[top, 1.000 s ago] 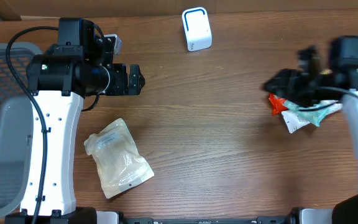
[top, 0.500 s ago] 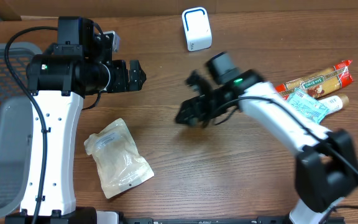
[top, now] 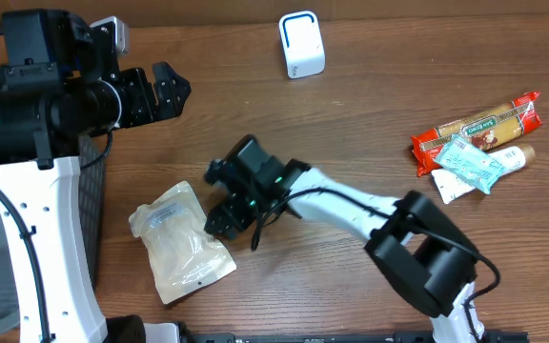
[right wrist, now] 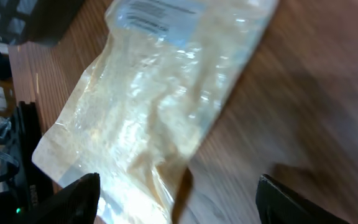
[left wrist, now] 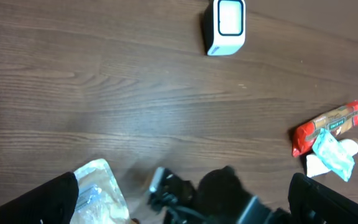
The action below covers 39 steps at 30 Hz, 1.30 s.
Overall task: Scan the item barcode
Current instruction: 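Move the right gripper to the clear pouch and grasp its edge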
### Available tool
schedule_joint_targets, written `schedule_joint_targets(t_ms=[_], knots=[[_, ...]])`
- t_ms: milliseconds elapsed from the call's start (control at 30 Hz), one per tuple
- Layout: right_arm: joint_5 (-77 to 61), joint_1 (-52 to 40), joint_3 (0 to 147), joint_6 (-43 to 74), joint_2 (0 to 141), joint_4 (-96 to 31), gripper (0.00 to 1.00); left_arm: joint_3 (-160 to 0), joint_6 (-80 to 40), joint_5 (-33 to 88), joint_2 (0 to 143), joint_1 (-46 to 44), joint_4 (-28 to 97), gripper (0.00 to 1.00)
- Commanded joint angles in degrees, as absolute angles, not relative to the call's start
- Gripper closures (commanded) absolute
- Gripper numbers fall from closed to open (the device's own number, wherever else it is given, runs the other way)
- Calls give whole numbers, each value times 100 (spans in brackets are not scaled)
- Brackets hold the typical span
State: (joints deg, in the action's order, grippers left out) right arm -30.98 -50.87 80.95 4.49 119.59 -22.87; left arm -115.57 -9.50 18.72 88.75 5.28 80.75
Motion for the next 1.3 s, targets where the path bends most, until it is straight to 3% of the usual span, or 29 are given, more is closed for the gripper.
schedule_joint_targets(t_ms=[0, 233, 600, 767, 900, 1067, 1267], knots=[[-2947, -5234, 8108, 471, 11994, -2012, 20, -11646, -1031, 1887, 8809, 523, 8110, 0], [-2956, -5371, 8108, 1361, 12429, -1269, 24, -11646, -1031, 1887, 8809, 521, 8296, 0], [-2963, -5321, 8108, 1509, 12779, -1225, 24, -11646, -1031, 1564, 8809, 523, 8567, 0], [-2936, -5507, 8108, 1756, 12980, -1197, 28, -11646, -1031, 1566, 8809, 523, 8567, 0], [-2812, -5658, 8108, 1881, 13107, -1149, 39, -11646, -1031, 1564, 8809, 523, 8567, 0], [-2598, -5625, 8108, 2261, 13107, -1247, 67, -11646, -1031, 1538, 8809, 523, 8562, 0], [-2923, -5463, 8119, 2276, 13093, -1232, 87, -11646, -1031, 1461, 8809, 523, 8562, 0]])
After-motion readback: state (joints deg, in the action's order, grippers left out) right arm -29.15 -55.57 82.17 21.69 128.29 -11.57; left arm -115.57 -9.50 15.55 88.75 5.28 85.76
